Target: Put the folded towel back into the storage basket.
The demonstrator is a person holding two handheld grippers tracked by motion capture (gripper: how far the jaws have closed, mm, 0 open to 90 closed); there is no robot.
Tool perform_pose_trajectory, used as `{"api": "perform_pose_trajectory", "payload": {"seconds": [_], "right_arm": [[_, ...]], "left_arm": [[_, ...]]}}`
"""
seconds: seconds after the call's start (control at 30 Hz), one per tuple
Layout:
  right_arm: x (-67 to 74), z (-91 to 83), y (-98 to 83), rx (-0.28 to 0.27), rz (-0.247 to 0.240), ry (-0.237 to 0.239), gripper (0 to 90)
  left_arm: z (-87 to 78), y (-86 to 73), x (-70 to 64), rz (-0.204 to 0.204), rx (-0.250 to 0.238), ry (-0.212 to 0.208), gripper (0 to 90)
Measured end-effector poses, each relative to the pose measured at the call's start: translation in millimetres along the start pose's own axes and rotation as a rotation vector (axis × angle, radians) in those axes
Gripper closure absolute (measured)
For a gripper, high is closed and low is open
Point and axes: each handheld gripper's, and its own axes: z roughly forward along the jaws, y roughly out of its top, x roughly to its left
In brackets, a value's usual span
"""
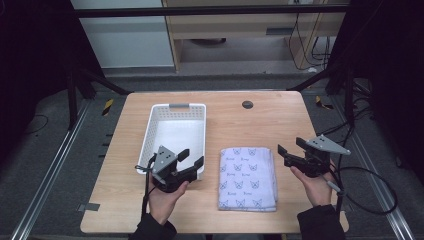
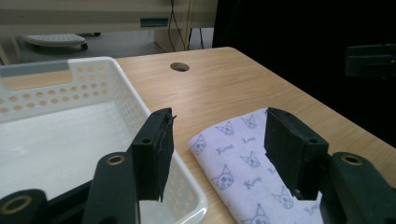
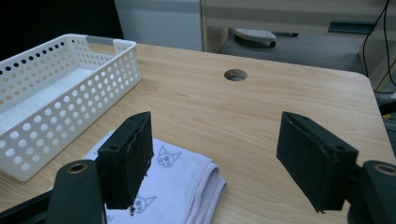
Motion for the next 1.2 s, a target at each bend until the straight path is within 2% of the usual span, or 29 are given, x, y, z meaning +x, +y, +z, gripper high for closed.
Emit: {"api": "perform_pose_trajectory", "payload": {"seconds": [0.13,0.33,0.6,0.7,0.97,1.2], "right_arm": [[1.0,5.7,1.0,0.01,-0.006,0.01,28.1],[0.8,11.6,1.7,0.019,-0.007,0.014,29.1],[1.7,25.0,-2.9,0.051,-0.015,0.018,30.5],[2.1,27.7,-4.6,0.059,-0.017,0.022,30.7],[1.1,34.8,-10.8,0.082,-0.013,0.024,32.1],[-1.2,42.5,-18.7,0.107,-0.012,0.005,32.1]], "left_arm": [[9.8,-5.1,-12.8,0.02,0.012,-0.011,42.1],[15.6,-12.5,-21.7,0.021,0.024,-0.029,43.2],[25.2,-26.0,-33.6,0.012,0.067,-0.044,46.3],[28.5,-31.0,-38.7,0.022,0.083,-0.045,47.1],[33.9,-45.1,-46.3,0.035,0.116,-0.045,49.7],[39.0,-59.7,-48.9,0.022,0.145,-0.051,49.9]]}}
